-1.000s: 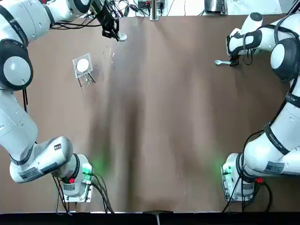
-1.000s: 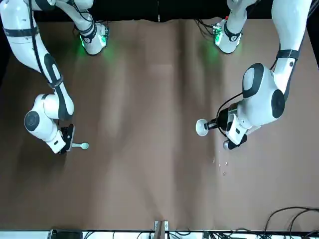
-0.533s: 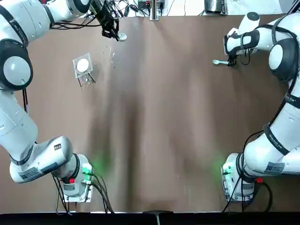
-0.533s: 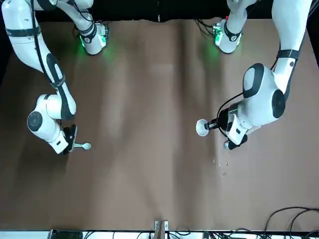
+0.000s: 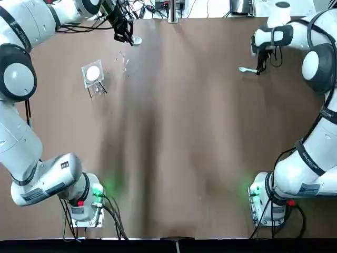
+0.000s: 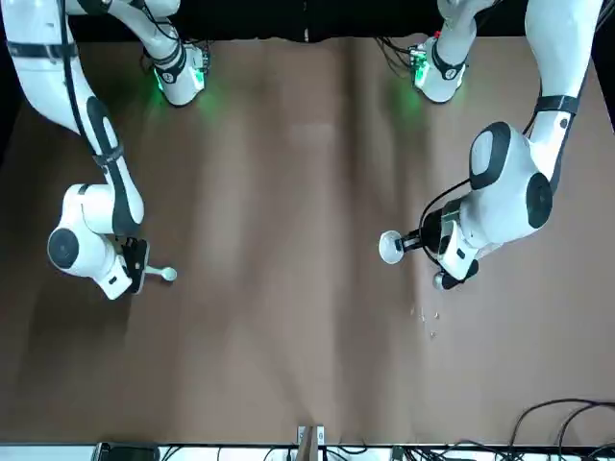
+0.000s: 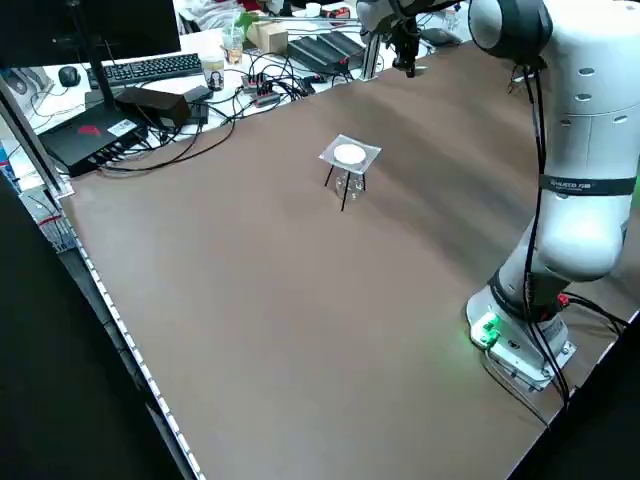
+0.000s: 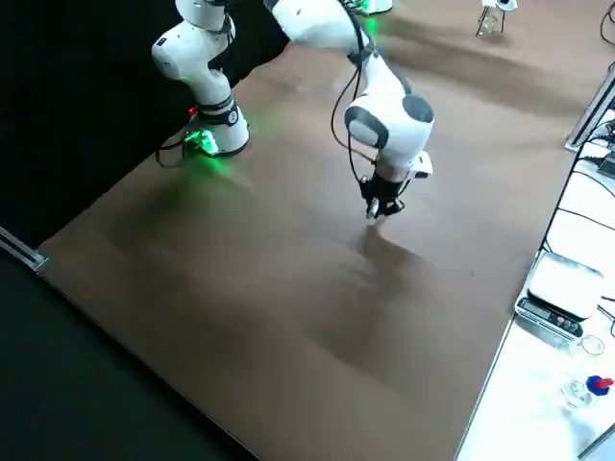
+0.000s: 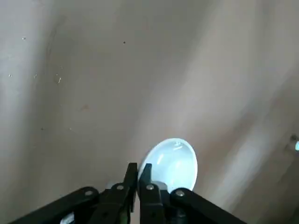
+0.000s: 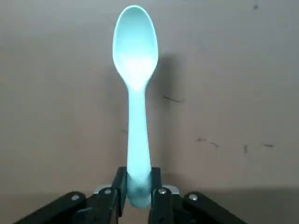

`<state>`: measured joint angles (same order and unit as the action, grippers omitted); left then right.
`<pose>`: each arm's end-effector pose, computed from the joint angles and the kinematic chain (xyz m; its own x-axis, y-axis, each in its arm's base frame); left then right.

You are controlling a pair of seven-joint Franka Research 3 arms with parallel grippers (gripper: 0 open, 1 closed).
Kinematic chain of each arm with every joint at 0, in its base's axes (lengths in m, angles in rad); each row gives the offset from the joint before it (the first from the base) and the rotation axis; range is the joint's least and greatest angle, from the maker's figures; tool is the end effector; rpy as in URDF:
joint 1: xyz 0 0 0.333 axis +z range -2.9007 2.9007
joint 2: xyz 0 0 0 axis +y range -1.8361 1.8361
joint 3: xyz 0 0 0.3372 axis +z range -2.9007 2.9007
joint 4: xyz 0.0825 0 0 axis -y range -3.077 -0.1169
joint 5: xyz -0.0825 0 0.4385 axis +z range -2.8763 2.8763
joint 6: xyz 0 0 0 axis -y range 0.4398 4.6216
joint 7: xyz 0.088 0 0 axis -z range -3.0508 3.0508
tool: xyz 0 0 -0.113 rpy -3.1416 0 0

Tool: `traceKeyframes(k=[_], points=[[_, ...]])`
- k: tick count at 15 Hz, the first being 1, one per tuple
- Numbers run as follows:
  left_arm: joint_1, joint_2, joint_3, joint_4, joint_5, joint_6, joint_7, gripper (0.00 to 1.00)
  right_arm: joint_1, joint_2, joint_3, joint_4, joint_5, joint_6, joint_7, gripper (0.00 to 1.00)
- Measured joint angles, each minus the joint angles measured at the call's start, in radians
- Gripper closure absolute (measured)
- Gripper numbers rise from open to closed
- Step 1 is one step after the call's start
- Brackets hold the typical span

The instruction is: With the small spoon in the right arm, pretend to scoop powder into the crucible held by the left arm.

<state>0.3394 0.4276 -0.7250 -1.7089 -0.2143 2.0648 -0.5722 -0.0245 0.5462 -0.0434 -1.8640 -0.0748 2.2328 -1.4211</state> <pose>0.6685 -0.2310 0.3935 0.9281 0.2728 -0.2535 0.3541 -0.8574 0.3735 0.6651 -0.0471 0.1807 0.1525 0.9834 -0.0982 0.9720 -0.1672 -0.1654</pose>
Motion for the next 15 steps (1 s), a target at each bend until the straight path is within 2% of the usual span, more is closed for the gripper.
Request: traceKeyframes(k=[3, 7, 12, 15], points=[[0.000, 0.000, 0.000, 0.001, 0.000, 0.000, 0.000, 0.94, 0.042, -0.052, 0.010, 0.029, 0.015, -0.149, 0.095, 0.76], [0.000, 0.000, 0.000, 0.006, 0.000, 0.000, 0.000, 0.94, 0.160, -0.097, 0.035, 0.049, 0.070, -0.348, 0.353, 0.76], [0.011, -0.001, 0.000, 0.007, 0.000, 0.000, 0.000, 0.94, 0.365, -0.098, 0.039, 0.053, 0.190, -0.398, 0.731, 0.76], [0.012, -0.001, 0.000, 0.007, 0.000, 0.000, 0.000, 0.94, 0.444, -0.097, 0.040, 0.055, 0.249, -0.404, 0.872, 0.76]])
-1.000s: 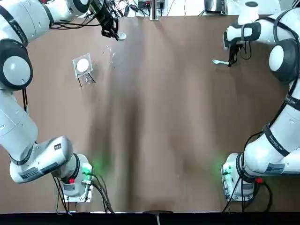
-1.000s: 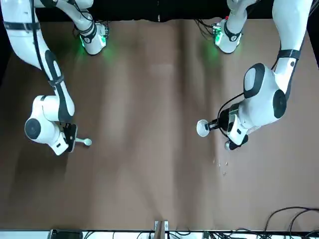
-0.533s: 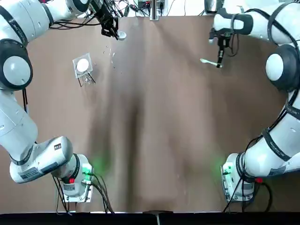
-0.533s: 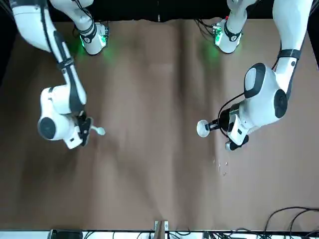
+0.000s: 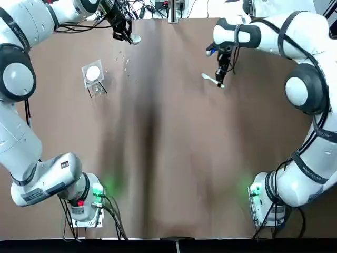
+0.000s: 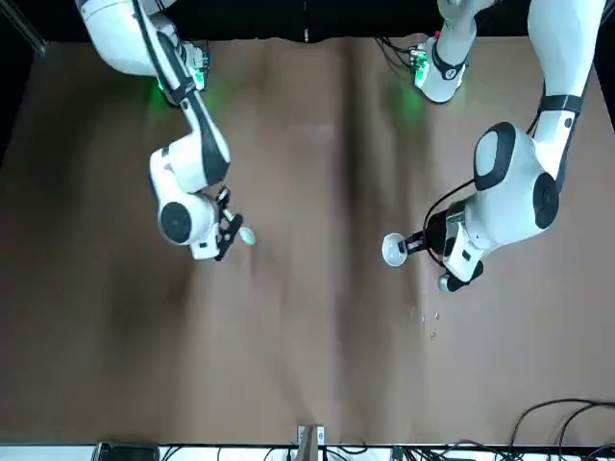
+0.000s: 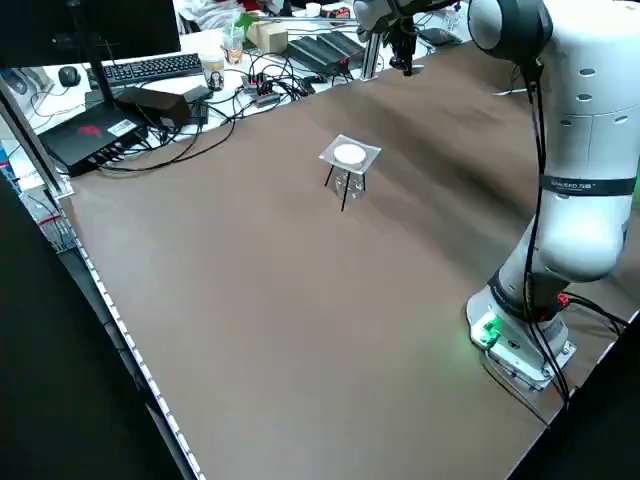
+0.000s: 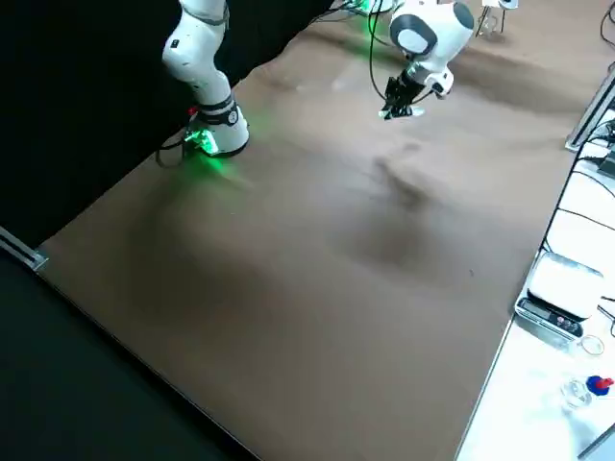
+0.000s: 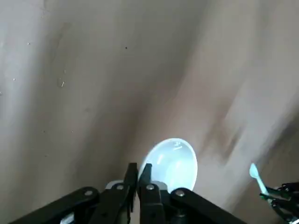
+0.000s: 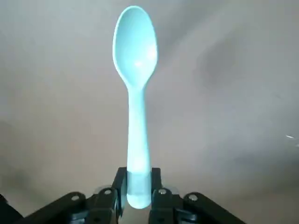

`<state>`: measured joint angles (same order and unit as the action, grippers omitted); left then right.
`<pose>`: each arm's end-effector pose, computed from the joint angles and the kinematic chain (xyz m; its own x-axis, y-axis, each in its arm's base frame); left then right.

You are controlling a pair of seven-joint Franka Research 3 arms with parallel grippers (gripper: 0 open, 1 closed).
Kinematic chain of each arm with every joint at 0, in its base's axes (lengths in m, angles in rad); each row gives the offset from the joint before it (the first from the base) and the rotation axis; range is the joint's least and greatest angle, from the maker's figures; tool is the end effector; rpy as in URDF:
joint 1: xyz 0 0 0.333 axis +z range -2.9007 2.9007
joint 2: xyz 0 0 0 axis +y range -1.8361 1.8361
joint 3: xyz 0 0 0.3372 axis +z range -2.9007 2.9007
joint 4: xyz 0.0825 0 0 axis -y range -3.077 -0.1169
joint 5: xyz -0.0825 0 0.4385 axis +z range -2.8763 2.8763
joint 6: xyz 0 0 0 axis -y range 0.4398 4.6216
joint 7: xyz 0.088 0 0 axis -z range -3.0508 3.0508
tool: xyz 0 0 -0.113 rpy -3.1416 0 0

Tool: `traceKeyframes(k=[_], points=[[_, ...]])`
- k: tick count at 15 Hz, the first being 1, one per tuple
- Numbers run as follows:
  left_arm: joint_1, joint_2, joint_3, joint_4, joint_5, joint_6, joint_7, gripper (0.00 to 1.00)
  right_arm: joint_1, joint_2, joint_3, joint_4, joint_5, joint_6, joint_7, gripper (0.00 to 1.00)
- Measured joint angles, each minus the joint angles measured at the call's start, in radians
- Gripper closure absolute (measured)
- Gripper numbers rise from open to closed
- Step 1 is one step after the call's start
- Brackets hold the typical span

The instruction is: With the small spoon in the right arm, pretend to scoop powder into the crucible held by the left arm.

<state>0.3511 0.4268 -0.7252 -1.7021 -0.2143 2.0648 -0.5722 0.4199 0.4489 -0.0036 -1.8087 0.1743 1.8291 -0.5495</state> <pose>0.6729 -0.2229 0.3974 0.9261 0.2847 -0.2476 0.3629 -0.8519 0.3777 0.5847 0.2751 0.2484 0.5672 0.7717 -0.2876 0.6970 -0.6359 -0.3316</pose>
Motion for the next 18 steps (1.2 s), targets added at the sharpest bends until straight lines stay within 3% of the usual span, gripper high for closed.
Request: traceKeyframes(k=[4, 7, 12, 18], points=[[0.000, 0.000, 0.000, 0.000, 0.000, 0.000, 0.000, 0.94, 0.110, 0.015, 0.001, 0.057, 0.153, -0.010, 0.227, 0.76], [0.000, 0.000, 0.000, 0.000, 0.000, 0.000, 0.000, 0.94, 0.161, 0.072, 0.001, 0.120, 0.219, -0.012, 0.359, 0.76], [0.001, 0.000, 0.000, 0.000, 0.000, 0.000, 0.000, 0.94, 0.184, 0.162, 0.000, 0.176, 0.301, -0.011, 0.485, 0.76], [0.001, 0.000, 0.000, 0.000, 0.000, 0.000, 0.000, 0.94, 0.218, 0.194, 0.000, 0.209, 0.371, -0.011, 0.605, 0.76]])
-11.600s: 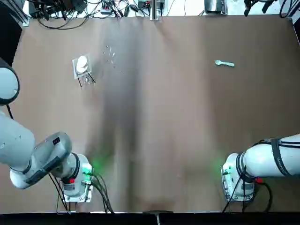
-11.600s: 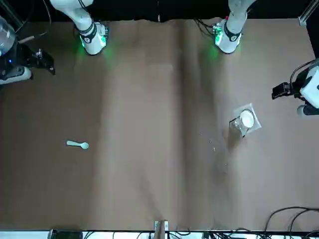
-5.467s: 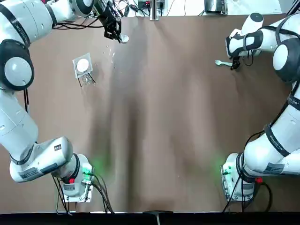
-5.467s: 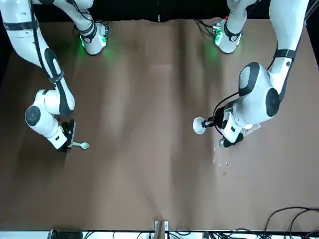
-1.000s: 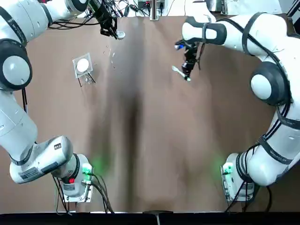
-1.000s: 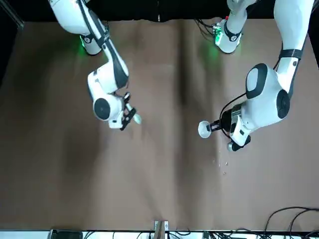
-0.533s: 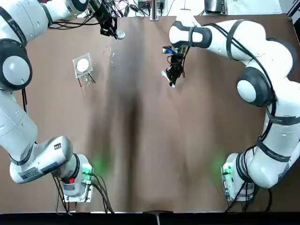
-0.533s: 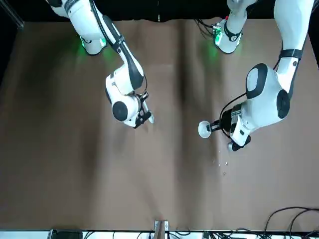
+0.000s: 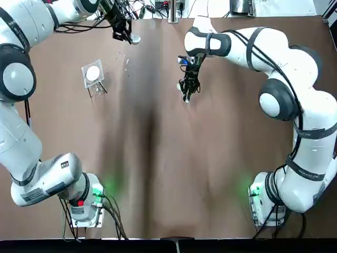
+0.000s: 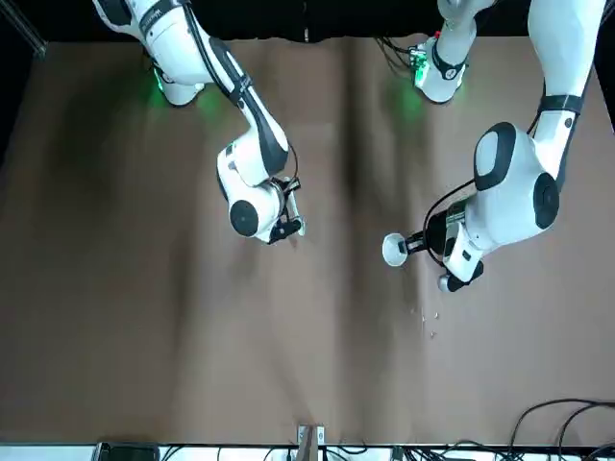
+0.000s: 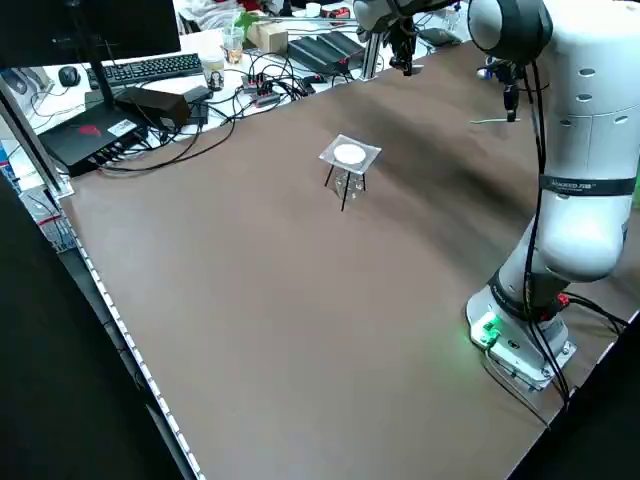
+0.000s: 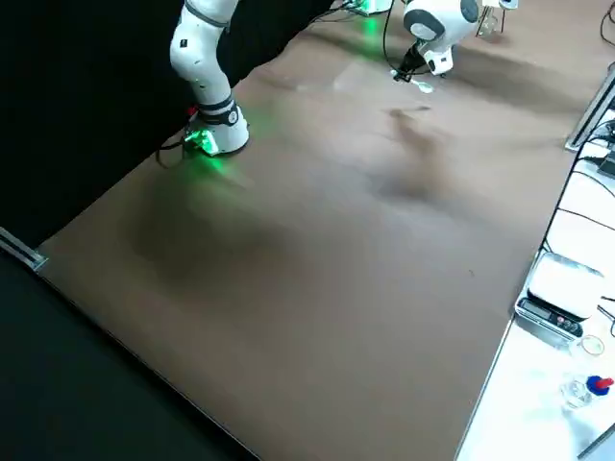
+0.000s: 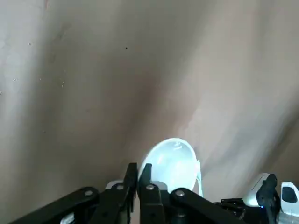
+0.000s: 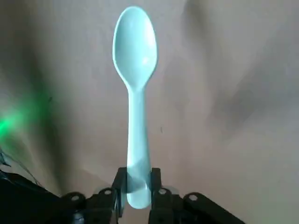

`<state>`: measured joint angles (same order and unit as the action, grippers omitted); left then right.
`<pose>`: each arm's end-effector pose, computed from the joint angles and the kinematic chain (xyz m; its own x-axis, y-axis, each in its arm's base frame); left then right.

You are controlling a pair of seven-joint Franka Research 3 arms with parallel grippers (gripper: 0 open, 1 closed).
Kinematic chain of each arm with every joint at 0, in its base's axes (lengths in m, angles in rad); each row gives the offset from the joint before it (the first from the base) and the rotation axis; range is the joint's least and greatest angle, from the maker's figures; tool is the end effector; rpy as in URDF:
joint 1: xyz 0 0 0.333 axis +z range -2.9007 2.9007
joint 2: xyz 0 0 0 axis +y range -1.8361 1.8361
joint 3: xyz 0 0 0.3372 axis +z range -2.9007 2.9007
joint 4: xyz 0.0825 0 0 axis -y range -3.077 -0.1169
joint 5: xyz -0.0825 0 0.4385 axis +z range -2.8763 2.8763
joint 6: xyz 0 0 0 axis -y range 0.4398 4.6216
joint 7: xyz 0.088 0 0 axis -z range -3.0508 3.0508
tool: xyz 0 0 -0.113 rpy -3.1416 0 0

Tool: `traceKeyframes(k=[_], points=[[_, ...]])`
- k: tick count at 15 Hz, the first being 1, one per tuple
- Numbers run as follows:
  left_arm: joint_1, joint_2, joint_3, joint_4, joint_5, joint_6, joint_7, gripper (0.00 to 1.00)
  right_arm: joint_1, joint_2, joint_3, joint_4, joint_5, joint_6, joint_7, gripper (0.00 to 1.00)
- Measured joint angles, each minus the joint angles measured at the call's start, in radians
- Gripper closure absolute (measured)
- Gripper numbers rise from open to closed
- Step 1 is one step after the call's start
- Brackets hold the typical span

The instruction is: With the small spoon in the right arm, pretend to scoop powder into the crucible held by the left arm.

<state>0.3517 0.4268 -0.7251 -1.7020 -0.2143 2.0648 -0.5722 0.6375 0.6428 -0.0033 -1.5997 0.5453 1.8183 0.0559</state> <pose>0.6731 -0.2224 0.3974 0.9259 0.2854 -0.2476 0.3635 -0.8516 0.3777 0.5402 0.4543 0.2158 0.8045 0.3745 -0.4611 0.2030 -0.9028 -0.3791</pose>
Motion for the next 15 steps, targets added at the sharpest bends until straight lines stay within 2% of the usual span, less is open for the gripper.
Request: traceKeyframes(k=[2, 11, 15], points=[[0.000, 0.000, 0.000, 0.000, 0.000, 0.000, 0.000, 0.94, 0.028, 0.040, 0.000, 0.061, 0.000, 0.000, 0.014, 0.76], [0.000, 0.000, 0.000, 0.000, 0.000, 0.000, 0.000, 0.94, 0.079, 0.178, -0.001, 0.248, 0.000, 0.022, 0.070, 0.76], [0.000, 0.000, 0.000, 0.000, 0.000, 0.000, 0.000, 0.94, 0.079, 0.223, -0.007, 0.285, -0.001, 0.024, 0.082, 0.76]])
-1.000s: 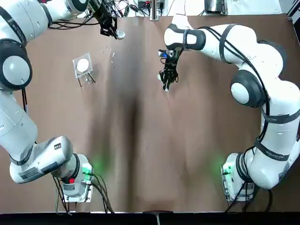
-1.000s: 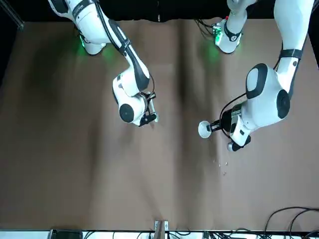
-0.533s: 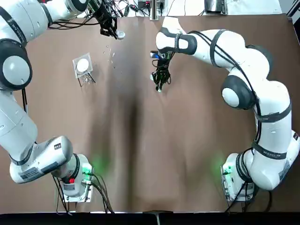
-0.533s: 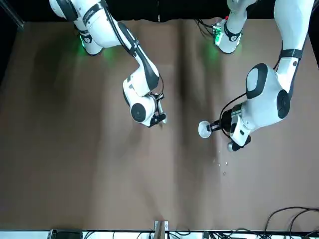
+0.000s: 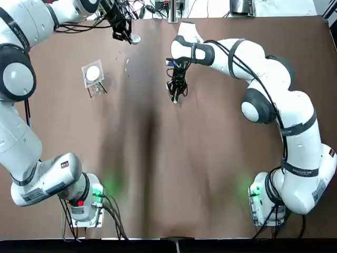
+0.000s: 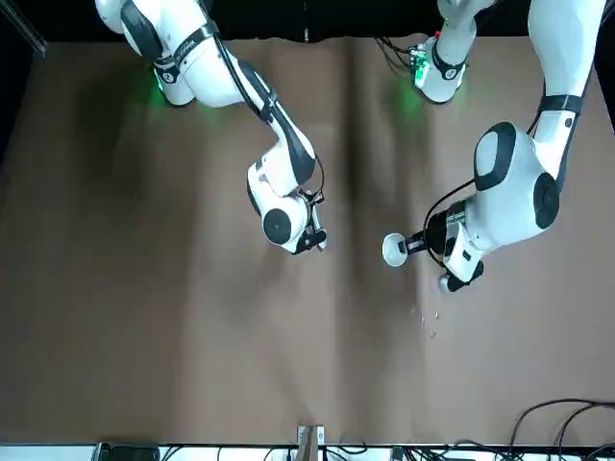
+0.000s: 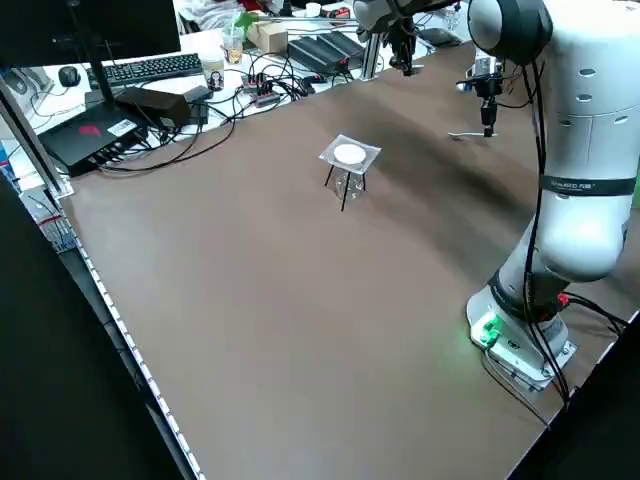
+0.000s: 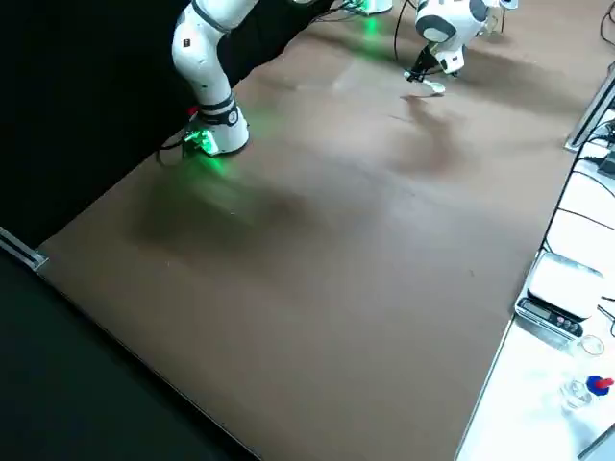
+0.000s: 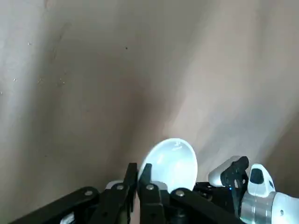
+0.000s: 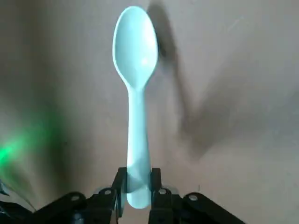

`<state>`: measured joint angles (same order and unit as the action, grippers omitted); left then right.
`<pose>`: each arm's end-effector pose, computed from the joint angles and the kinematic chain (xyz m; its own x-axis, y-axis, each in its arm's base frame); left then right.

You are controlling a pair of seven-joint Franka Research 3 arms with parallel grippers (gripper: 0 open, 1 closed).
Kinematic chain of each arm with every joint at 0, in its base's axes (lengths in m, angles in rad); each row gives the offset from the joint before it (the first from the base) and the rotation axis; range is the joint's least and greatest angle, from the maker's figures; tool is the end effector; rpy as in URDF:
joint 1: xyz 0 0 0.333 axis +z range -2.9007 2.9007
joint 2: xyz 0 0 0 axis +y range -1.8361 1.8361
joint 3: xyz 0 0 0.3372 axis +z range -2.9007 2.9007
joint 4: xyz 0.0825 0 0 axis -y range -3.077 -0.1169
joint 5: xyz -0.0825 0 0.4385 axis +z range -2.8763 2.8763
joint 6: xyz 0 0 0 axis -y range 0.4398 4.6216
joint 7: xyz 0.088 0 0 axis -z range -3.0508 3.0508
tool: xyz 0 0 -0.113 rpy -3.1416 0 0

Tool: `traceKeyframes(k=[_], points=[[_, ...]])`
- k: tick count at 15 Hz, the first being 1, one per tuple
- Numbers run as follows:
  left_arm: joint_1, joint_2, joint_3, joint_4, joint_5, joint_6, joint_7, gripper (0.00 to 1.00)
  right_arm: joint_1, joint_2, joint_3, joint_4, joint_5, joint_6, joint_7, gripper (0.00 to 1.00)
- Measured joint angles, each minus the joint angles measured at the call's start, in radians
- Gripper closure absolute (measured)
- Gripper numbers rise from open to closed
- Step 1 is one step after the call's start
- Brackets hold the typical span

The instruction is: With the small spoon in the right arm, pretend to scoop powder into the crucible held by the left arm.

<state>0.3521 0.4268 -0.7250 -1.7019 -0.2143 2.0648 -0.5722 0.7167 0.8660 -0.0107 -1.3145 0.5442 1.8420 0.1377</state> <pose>0.6732 -0.2221 0.3975 0.9258 0.2859 -0.2475 0.3639 -0.8514 0.3777 0.5558 0.5341 0.1791 0.8295 0.3722 -0.4165 0.2232 -0.9044 -0.3637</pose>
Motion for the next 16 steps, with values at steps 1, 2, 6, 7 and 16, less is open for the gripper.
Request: traceKeyframes(k=[1, 2, 6, 7, 16], points=[[0.000, 0.000, 0.000, 0.000, 0.000, 0.000, 0.000, 0.94, 0.000, 0.003, -0.003, 0.003, -0.010, 0.000, 0.000, 0.76], [0.000, 0.000, 0.000, 0.000, 0.000, 0.000, 0.000, 0.94, 0.000, 0.005, -0.005, 0.004, -0.034, 0.000, 0.001, 0.76], [0.000, 0.000, 0.000, 0.000, 0.000, 0.000, 0.000, 0.94, -0.002, 0.005, -0.014, 0.010, -0.159, 0.000, 0.006, 0.76], [0.000, 0.000, 0.000, 0.000, 0.000, 0.000, 0.000, 0.94, -0.002, 0.005, -0.016, 0.013, -0.184, 0.000, 0.006, 0.76], [-0.025, 0.002, -0.001, -0.001, -0.006, 0.000, 0.000, 0.94, -0.009, -0.163, -0.040, -0.004, -0.283, -0.021, 0.010, 0.76]])
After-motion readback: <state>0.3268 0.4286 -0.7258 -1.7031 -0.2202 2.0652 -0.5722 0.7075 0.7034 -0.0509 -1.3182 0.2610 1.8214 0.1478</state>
